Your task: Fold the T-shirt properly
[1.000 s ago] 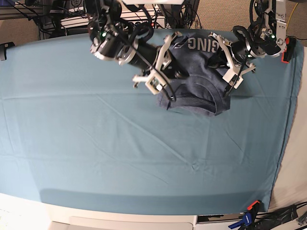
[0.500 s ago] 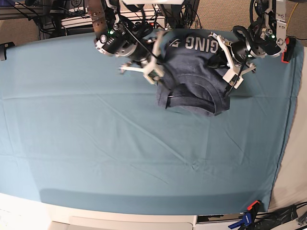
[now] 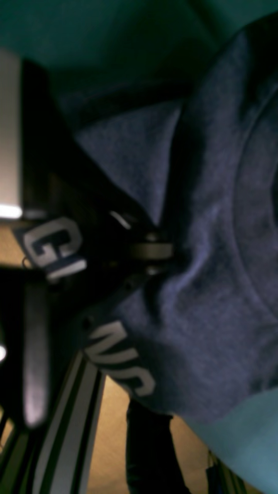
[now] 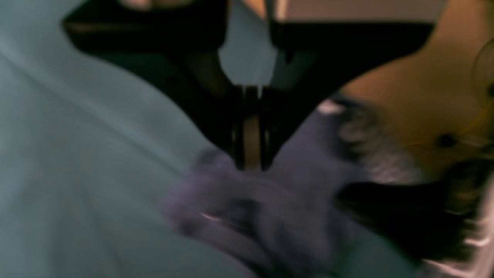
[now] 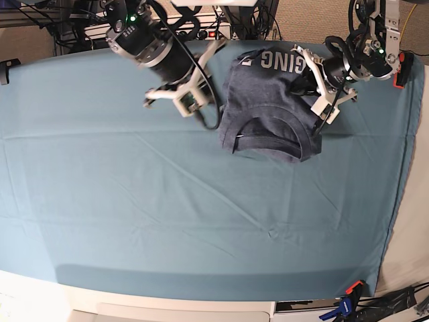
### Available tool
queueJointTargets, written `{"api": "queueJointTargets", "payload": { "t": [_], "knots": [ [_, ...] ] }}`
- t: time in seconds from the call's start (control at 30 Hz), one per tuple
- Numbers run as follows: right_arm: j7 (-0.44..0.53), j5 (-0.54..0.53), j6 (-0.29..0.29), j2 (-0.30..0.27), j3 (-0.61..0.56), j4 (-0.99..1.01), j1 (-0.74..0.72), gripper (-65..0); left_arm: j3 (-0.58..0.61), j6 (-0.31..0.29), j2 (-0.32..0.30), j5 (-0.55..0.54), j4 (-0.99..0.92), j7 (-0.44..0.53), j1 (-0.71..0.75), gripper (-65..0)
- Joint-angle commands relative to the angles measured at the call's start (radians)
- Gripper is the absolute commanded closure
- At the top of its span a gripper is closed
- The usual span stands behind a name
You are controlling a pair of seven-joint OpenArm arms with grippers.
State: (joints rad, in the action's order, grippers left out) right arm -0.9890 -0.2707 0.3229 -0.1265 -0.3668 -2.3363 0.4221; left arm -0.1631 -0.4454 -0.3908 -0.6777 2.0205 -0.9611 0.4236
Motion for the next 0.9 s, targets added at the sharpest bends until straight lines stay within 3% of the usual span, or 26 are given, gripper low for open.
{"api": "queueJointTargets", "payload": {
  "t": [0.0, 0.23, 0.4, 0.5, 0.6, 0.67, 0.77, 0.87],
  "knots": [
    [0.027, -0.04, 0.012, 0.016, -0.001, -0.02, 0.0, 0.0, -0.005, -0.001, -0.008, -0.014, 0.017, 0.018, 0.001, 0.0],
    [0.046, -0.153, 0.074, 0.035, 0.0, 0.125, -0.001, 0.0, -0.005, -0.001, -0.008, -0.014, 0.017, 0.018, 0.0, 0.0],
    [0.035, -0.136, 0.074, 0.035, 0.0, 0.282, -0.002, 0.0, -0.005, -0.001, -0.008, -0.014, 0.017, 0.019, 0.0, 0.0],
    [-0.03, 0.031, 0.05, 0.035, 0.0, 0.283, -0.001, 0.0, -0.005, -0.001, -0.008, -0.014, 0.017, 0.018, 0.0, 0.0],
    [-0.058, 0.267, -0.053, 0.023, 0.0, 0.222, 0.0, 0.0, -0.005, -0.001, -0.008, -0.014, 0.017, 0.018, 0.0, 0.0],
    [-0.059, 0.37, -0.116, 0.001, 0.0, 0.142, 0.0, 0.0, -0.005, -0.001, -0.008, -0.015, 0.017, 0.018, 0.0, 0.0],
    [-0.04, 0.461, -0.179, -0.03, 0.0, -0.01, 0.009, 0.0, -0.005, -0.001, -0.008, -0.015, 0.017, 0.018, 0.0, 0.0],
    [-0.001, 0.48, -0.19, -0.034, 0.0, -0.02, 0.044, 0.0, -0.005, -0.002, -0.01, -0.008, 0.027, 0.018, -0.01, 0.0]
  ]
}}
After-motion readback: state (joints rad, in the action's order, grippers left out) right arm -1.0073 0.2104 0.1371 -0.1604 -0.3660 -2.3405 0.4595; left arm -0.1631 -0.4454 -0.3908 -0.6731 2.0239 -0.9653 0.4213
